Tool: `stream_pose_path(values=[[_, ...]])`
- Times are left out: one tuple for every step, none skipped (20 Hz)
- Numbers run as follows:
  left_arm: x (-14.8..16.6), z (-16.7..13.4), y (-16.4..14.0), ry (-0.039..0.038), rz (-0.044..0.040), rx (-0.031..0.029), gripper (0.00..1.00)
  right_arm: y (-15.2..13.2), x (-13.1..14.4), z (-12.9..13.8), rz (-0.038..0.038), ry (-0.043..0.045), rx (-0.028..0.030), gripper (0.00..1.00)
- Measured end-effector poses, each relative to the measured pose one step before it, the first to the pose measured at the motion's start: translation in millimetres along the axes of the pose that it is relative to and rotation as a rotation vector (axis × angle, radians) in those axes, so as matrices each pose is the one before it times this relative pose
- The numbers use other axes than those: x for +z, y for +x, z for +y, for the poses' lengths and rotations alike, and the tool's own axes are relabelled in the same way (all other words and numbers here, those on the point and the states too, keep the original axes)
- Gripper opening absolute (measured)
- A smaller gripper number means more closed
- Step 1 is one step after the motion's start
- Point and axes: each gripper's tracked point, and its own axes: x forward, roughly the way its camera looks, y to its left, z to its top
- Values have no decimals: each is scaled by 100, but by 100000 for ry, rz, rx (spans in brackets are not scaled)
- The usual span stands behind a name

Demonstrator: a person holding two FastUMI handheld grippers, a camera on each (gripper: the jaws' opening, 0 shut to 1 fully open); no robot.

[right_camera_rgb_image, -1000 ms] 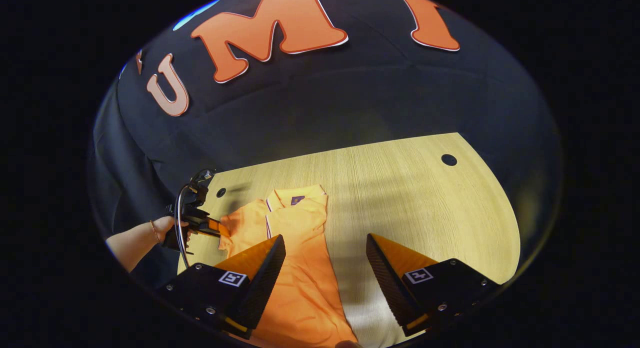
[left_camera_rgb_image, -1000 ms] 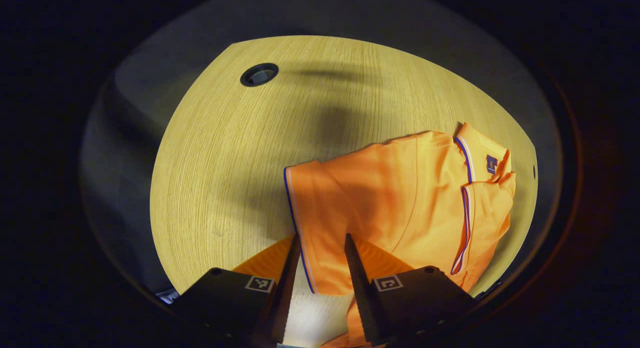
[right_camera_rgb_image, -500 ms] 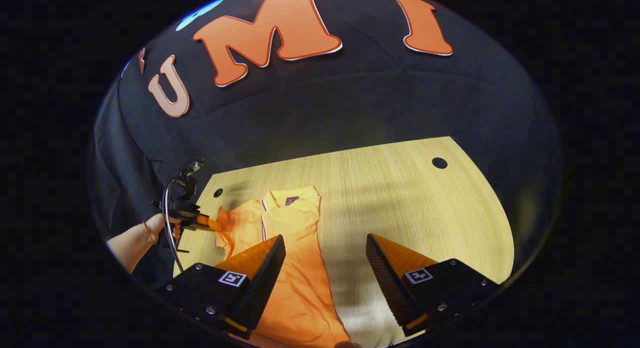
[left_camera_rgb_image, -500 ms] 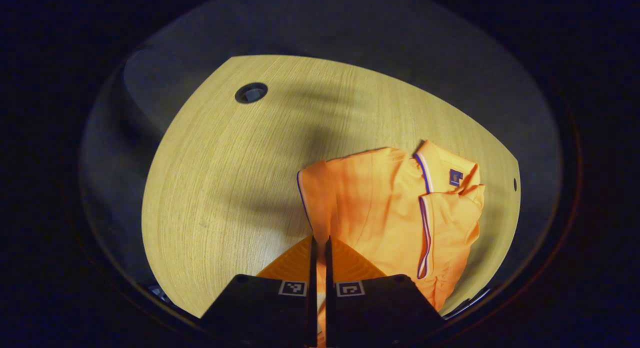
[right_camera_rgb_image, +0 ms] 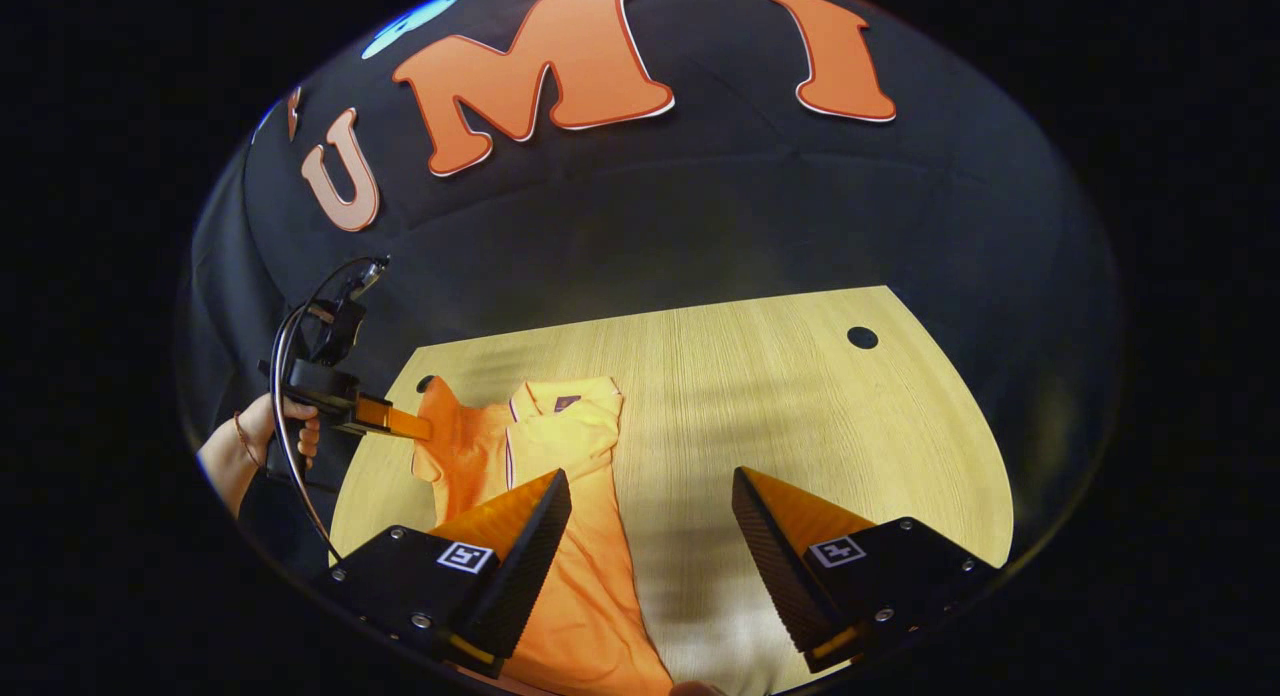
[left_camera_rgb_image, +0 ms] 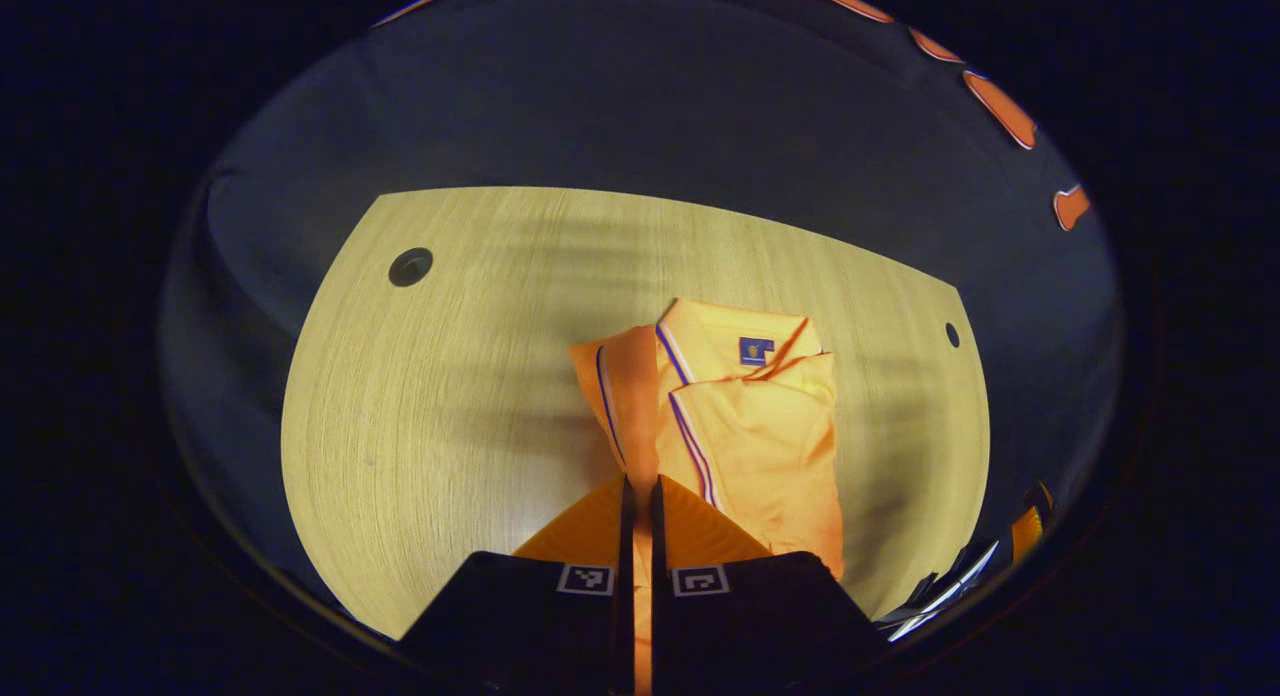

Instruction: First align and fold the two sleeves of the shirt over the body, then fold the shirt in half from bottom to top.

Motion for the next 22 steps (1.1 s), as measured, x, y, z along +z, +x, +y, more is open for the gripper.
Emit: stream_pose_path(values=[[129, -1065, -363, 1716, -40, -393, 6, -119, 21, -322, -340, 719, 352, 99], [261, -1095, -147, 1362, -333, -394, 7, -178, -78, -258, -68, 268, 16, 99], [136, -1141, -69, 1249, -288, -943, 7, -227, 30, -363, -290, 48, -193, 99], [95, -1087, -11, 1254, -61, -593, 7, -220, 122, -403, -518, 114, -122, 99], [58, -929, -64, 1519, 200, -305, 7, -226, -32, -340, -399, 259, 71, 99], [27, -980, 218, 1462, 421, -38, 7, -170, 140, -396, -492, 630, -76, 99], [8, -918, 251, 1321, 514, -82, 7, -113, 7, -403, -295, 797, -92, 99], [51, -952, 168, 1072, 354, -296, 7, -178, -23, -527, -151, 927, -341, 99], [116, -798, 336, 1000, 203, 57, 7, -153, -55, -562, -78, 899, -433, 99], [239, -675, 454, 1727, -186, 179, 7, -39, -88, -635, 131, 662, -457, 99], [-90, -578, 407, 1417, 346, 358, 7, -8, -175, -544, 279, 683, -505, 99], [4, -781, 212, 727, 634, 56, 7, -53, -135, -448, 302, 723, -340, 99], [-154, -709, 345, 161, 970, -90, 7, -35, -125, -473, 193, 786, -159, 99], [-94, -689, 530, -50, 726, -90, 7, -38, -160, -366, 247, 554, -83, 99], [-104, -593, 569, -375, 734, -304, 7, -33, -214, -488, 561, 309, -201, 99], [-195, -577, 560, -499, 858, -394, 7, -28, -242, -359, 706, 88, -221, 99], [-465, -222, 613, -560, 1388, 1251, 7, 55, -220, -289, 802, 58, -268, 99], [-66, -404, 577, -241, 992, -38, 6, 115, -175, -297, 749, 135, -212, 99], [-174, -341, 412, -595, 663, 25, 6, 165, -244, -254, 610, 149, -210, 99], [-68, -355, 488, -1021, 440, 55, 6, 66, -251, -230, 814, 183, -199, 99], [-180, -278, 527, -1184, 629, -443, 6, 66, -131, -218, 566, 101, -67, 99], [-153, -200, 425, -1115, 409, -377, 6, 64, -146, -261, 609, 43, -95, 99]])
